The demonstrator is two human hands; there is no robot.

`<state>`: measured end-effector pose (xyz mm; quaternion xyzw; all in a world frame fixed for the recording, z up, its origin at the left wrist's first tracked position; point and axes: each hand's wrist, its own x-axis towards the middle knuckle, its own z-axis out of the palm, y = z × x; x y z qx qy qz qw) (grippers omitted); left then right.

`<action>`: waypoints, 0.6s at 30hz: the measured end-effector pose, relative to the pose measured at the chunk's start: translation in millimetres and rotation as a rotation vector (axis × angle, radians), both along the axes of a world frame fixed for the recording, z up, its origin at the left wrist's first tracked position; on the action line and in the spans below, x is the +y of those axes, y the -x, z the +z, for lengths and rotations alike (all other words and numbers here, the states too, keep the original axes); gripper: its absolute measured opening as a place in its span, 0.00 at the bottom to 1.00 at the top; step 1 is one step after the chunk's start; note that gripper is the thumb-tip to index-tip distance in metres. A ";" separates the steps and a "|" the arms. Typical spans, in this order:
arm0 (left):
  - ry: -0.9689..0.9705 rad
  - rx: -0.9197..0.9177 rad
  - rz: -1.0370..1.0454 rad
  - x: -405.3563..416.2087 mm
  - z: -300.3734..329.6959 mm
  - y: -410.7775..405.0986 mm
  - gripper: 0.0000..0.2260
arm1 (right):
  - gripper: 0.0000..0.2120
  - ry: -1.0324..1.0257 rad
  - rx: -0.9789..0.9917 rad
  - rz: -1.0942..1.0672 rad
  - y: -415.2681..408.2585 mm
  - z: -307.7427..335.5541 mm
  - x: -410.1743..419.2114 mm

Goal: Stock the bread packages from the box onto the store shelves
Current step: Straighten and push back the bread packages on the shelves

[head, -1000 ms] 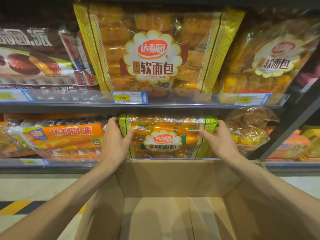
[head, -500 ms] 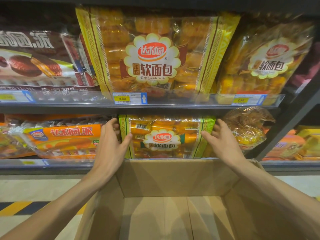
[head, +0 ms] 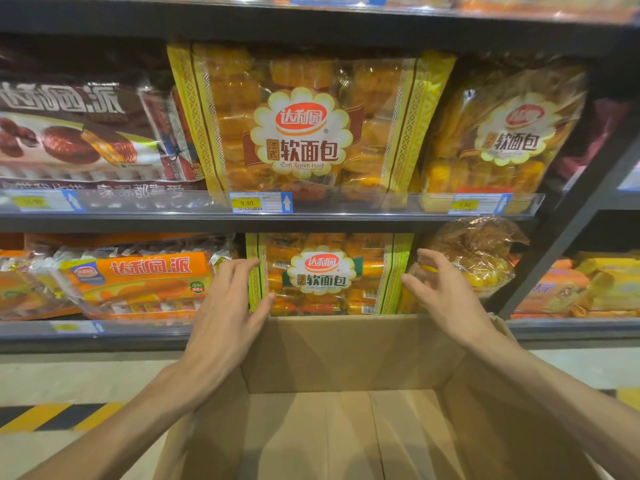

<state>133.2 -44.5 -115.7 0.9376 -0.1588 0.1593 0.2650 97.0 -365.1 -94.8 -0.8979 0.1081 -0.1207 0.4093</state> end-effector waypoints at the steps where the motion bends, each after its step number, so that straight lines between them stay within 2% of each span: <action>1: -0.039 -0.006 -0.025 -1.6 0.0 2.4 0.24 | 0.31 0.033 0.004 0.011 2.9 0.6 0.8; 4: -0.184 -0.034 -0.113 -7.9 0.9 9.3 0.24 | 0.31 0.182 0.006 0.058 12.5 1.9 4.6; 9: -0.456 -0.043 -0.248 -23.7 -1.4 18.5 0.28 | 0.33 0.553 0.047 0.237 21.5 -4.7 10.7; 12: -0.533 -0.033 -0.296 -30.9 -5.5 21.4 0.31 | 0.34 0.725 0.042 0.317 20.6 -15.4 13.7; 18: -0.604 0.080 -0.324 -33.8 -7.0 13.2 0.32 | 0.35 0.811 0.125 0.429 17.2 -18.1 21.3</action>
